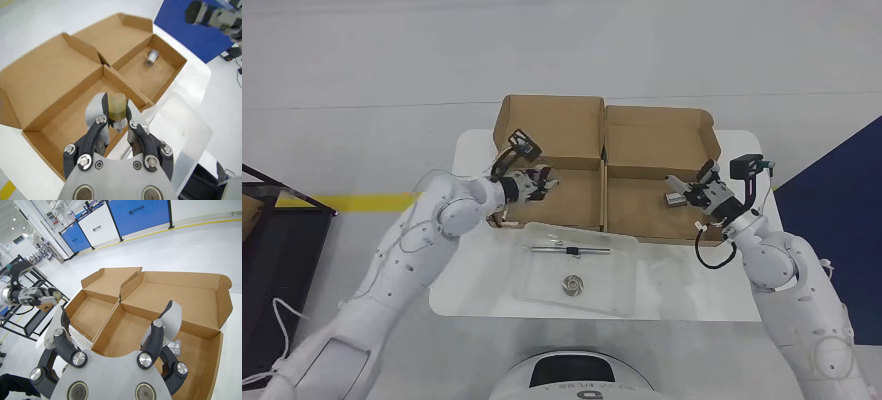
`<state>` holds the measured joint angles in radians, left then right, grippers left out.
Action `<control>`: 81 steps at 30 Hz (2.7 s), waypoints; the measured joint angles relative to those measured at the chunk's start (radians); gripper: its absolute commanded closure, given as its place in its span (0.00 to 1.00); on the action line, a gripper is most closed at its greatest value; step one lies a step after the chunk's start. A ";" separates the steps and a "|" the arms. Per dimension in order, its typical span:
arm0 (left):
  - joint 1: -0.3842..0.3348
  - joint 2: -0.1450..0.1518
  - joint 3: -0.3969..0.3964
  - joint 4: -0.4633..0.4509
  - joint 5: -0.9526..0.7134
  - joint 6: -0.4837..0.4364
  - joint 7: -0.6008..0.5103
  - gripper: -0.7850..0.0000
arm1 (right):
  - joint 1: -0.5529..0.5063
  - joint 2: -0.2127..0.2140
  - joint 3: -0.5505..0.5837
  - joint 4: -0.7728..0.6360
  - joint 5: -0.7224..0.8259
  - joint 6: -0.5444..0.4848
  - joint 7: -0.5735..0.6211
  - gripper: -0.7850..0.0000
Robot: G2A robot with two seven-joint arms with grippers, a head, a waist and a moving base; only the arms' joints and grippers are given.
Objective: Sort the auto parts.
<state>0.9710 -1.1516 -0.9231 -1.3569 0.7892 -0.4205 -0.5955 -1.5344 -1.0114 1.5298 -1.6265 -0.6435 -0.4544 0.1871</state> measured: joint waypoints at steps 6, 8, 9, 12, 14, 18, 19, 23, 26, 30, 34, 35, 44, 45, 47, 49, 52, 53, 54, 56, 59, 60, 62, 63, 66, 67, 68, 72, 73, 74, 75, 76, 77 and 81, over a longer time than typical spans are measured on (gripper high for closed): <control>-0.110 -0.057 0.121 0.232 -0.027 0.031 -0.002 0.95 | 0.000 0.000 0.000 0.000 0.000 0.000 0.000 0.00; -0.135 -0.075 0.150 0.293 -0.032 0.039 0.014 0.90 | 0.000 0.000 0.000 0.000 0.000 0.000 0.000 0.00; -0.146 -0.082 0.163 0.316 -0.024 0.045 0.018 0.83 | 0.000 0.000 0.000 0.000 0.000 0.000 0.000 0.00; -0.179 -0.105 0.204 0.381 0.024 0.076 0.035 0.61 | 0.000 0.000 0.000 0.000 0.000 0.000 0.000 0.00; -0.199 -0.119 0.229 0.419 0.052 0.093 0.039 0.33 | 0.000 0.000 0.000 0.000 0.000 0.000 0.000 0.00; -0.225 -0.141 0.251 0.469 0.063 0.103 0.059 0.00 | 0.000 0.000 0.000 0.000 0.000 0.000 0.000 0.00; -0.230 -0.144 0.250 0.475 0.060 0.100 0.066 0.00 | 0.000 0.000 0.000 0.000 0.000 0.000 0.000 0.00; -0.240 -0.145 0.224 0.463 0.022 0.056 0.089 0.00 | 0.000 0.000 0.000 0.000 0.000 0.000 0.000 0.00; -0.226 -0.127 0.172 0.392 -0.005 0.000 0.121 0.00 | 0.000 0.000 0.000 0.000 0.000 0.000 0.000 0.00; -0.154 -0.073 0.062 0.209 0.010 -0.076 0.102 0.00 | 0.000 0.000 0.000 0.000 0.000 0.000 0.000 0.00; -0.012 -0.011 -0.070 -0.066 0.036 -0.143 -0.007 0.00 | 0.000 0.000 0.000 0.000 0.000 0.000 0.000 0.00; 0.038 0.006 -0.109 -0.153 0.043 -0.167 -0.044 0.00 | 0.000 0.000 0.000 0.000 0.000 0.000 0.000 0.00; 0.159 0.037 -0.190 -0.328 0.003 -0.229 -0.132 0.00 | 0.000 0.000 0.000 0.000 0.000 0.000 0.000 0.00; 0.159 0.037 -0.190 -0.328 0.003 -0.229 -0.132 0.00 | 0.000 0.000 0.000 0.000 0.000 0.000 0.000 0.00; 0.159 0.037 -0.190 -0.328 0.003 -0.229 -0.132 0.00 | 0.000 0.000 0.000 0.000 0.000 0.000 0.000 0.00; 0.160 0.037 -0.189 -0.328 0.012 -0.222 -0.133 0.00 | 0.000 0.000 0.000 0.000 0.000 0.000 0.000 0.00; 0.152 0.037 -0.149 -0.335 0.085 -0.221 -0.177 0.00 | 0.000 0.000 0.000 0.000 0.000 0.000 0.000 0.00; 0.140 0.034 -0.116 -0.338 0.117 -0.243 -0.210 0.00 | 0.000 0.000 0.000 0.000 0.000 0.000 0.000 0.00; 0.131 0.031 -0.089 -0.336 0.127 -0.259 -0.231 0.01 | 0.000 0.000 0.000 0.000 0.000 0.000 0.000 0.00; 0.102 0.022 -0.029 -0.319 0.123 -0.285 -0.273 0.22 | 0.000 0.000 0.000 0.000 0.000 0.000 0.000 0.00; 0.053 0.006 0.056 -0.284 0.118 -0.302 -0.333 0.25 | 0.000 0.000 0.000 0.000 0.000 0.000 0.000 0.00; 0.038 0.001 0.079 -0.270 0.121 -0.306 -0.349 0.31 | 0.000 0.000 0.000 0.000 0.000 0.000 0.000 0.00; 0.006 -0.011 0.131 -0.231 0.120 -0.309 -0.371 0.53 | 0.000 0.000 0.000 0.000 0.000 0.000 0.000 0.00; -0.006 -0.017 0.152 -0.212 0.115 -0.311 -0.375 0.53 | 0.000 0.000 0.000 0.000 0.000 0.000 0.000 0.00; -0.046 -0.040 0.225 -0.152 0.115 -0.311 -0.395 0.39 | 0.000 0.000 0.000 0.000 0.000 0.000 0.000 0.00; -0.056 -0.047 0.247 -0.135 0.113 -0.308 -0.396 0.35 | 0.000 0.000 0.000 0.000 0.000 0.000 0.000 0.00; -0.068 -0.057 0.274 -0.113 0.108 -0.307 -0.399 0.31 | 0.000 0.000 0.000 0.000 0.000 0.000 0.000 0.00; -0.107 -0.086 0.347 -0.052 0.104 -0.300 -0.410 0.38 | 0.000 0.000 0.000 0.000 0.000 0.000 0.000 0.00; -0.114 -0.093 0.361 -0.040 0.102 -0.298 -0.410 0.39 | 0.000 0.000 0.000 0.000 0.000 0.000 0.000 0.00; -0.122 -0.102 0.381 -0.024 0.099 -0.297 -0.411 0.39 | 0.000 0.000 0.000 0.000 0.000 0.000 0.000 0.00; -0.127 -0.109 0.397 -0.013 0.100 -0.297 -0.417 0.38 | 0.000 0.000 0.000 0.000 0.000 0.000 0.000 0.00; -0.132 -0.116 0.415 -0.001 0.103 -0.296 -0.425 0.36 | 0.000 0.000 0.000 0.000 0.000 0.000 0.000 0.00; -0.141 -0.126 0.437 0.014 0.108 -0.291 -0.436 0.35 | 0.000 0.000 0.000 0.000 0.000 0.000 0.000 0.00; -0.172 -0.158 0.496 0.064 0.096 -0.308 -0.469 0.22 | 0.000 0.000 0.000 0.000 0.000 0.000 0.000 0.00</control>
<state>0.7994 -1.3091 -0.4266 -1.2929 0.8853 -0.7288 -1.0644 -1.5344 -1.0114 1.5298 -1.6265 -0.6435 -0.4544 0.1871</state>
